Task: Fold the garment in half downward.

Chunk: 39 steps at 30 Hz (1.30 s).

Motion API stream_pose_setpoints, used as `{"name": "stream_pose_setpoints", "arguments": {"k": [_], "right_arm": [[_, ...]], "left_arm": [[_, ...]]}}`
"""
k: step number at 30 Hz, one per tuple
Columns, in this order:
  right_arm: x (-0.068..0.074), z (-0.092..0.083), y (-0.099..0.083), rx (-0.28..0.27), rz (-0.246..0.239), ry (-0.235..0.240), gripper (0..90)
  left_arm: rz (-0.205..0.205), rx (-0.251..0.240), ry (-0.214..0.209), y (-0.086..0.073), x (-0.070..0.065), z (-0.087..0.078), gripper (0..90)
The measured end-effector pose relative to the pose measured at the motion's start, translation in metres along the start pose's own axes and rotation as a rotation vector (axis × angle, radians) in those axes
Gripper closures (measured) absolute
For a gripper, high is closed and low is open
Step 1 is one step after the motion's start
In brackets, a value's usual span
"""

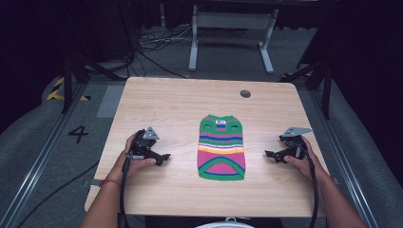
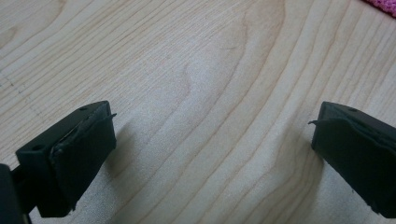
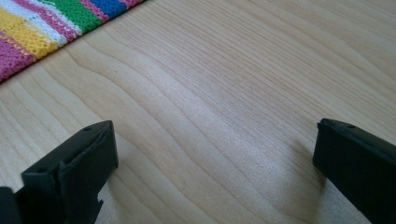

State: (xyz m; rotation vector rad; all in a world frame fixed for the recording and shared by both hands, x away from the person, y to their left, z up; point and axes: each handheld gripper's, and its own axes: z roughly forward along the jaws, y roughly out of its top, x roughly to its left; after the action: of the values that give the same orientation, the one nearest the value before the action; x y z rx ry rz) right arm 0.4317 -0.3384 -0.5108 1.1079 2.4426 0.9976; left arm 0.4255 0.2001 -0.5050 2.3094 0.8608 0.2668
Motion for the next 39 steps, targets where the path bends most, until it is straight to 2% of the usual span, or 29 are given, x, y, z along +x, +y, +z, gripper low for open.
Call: {"name": "stream_pose_setpoints", "arguments": {"k": [7,9,10,11,12,14,15,17,19,21,23,25,26,28,30,34,36,38,39], "right_arm": [[-0.001,-0.001,-0.001,0.003,0.008,-0.010,0.2],[-0.001,-0.003,-0.001,0.012,0.011,-0.013,1.6],[-0.002,-0.003,-0.001,0.011,0.012,-0.011,3.6],[-0.002,-0.004,-0.001,0.003,0.014,-0.010,9.2],[-0.003,-0.006,0.000,-0.015,0.021,-0.012,20.3],[-0.003,-0.007,0.001,-0.021,0.022,0.003,23.2],[-0.002,-0.008,0.002,-0.019,0.020,0.008,21.0],[-0.001,-0.008,0.005,-0.020,0.018,0.009,23.7],[0.001,-0.010,0.012,-0.047,0.021,0.027,27.4],[0.003,-0.009,0.017,-0.043,0.001,0.024,30.3],[0.004,-0.008,0.025,-0.041,0.008,0.031,33.6],[0.005,-0.008,0.035,-0.039,-0.017,0.015,34.9],[0.005,-0.007,0.041,-0.036,-0.012,0.017,34.9],[0.005,-0.007,0.045,-0.041,-0.016,0.013,35.1],[0.004,-0.004,0.060,-0.056,-0.022,0.021,35.7],[0.005,0.003,0.074,-0.058,-0.029,0.032,36.3],[0.004,0.009,0.082,-0.061,-0.027,0.038,37.1],[0.003,0.017,0.091,-0.062,-0.027,0.042,38.5],[0.003,0.021,0.096,-0.061,-0.032,0.046,39.7]], "left_arm": [[-0.009,-0.009,0.007,0.000,0.003,-0.002,4.2],[-0.014,-0.010,0.007,0.000,0.003,-0.003,8.6],[-0.017,-0.016,0.008,0.000,0.002,-0.004,10.9],[-0.020,-0.014,0.003,0.001,0.001,-0.005,14.9],[-0.013,-0.010,0.008,0.001,0.000,-0.005,17.1],[-0.007,-0.009,0.004,0.002,-0.001,-0.006,19.5],[-0.003,-0.014,-0.005,0.003,-0.001,-0.006,22.0],[0.005,-0.019,0.002,0.006,-0.001,-0.007,23.9],[-0.003,-0.052,-0.007,0.016,0.001,-0.011,26.3],[-0.010,-0.065,-0.018,0.023,0.003,-0.012,27.1],[0.010,-0.060,-0.019,0.031,0.004,-0.010,27.8],[0.023,-0.062,-0.018,0.043,0.005,-0.006,28.6],[0.035,-0.059,-0.016,0.047,0.005,-0.004,28.5],[0.026,-0.053,-0.023,0.052,0.005,-0.001,28.7],[0.039,-0.062,-0.017,0.062,0.005,0.005,29.2],[0.055,-0.055,-0.011,0.081,0.006,0.014,28.9],[0.065,-0.069,-0.005,0.091,0.007,0.020,28.9],[0.041,-0.079,-0.026,0.099,0.010,0.028,30.0],[0.042,-0.074,-0.026,0.103,0.011,0.032,30.5]]}}
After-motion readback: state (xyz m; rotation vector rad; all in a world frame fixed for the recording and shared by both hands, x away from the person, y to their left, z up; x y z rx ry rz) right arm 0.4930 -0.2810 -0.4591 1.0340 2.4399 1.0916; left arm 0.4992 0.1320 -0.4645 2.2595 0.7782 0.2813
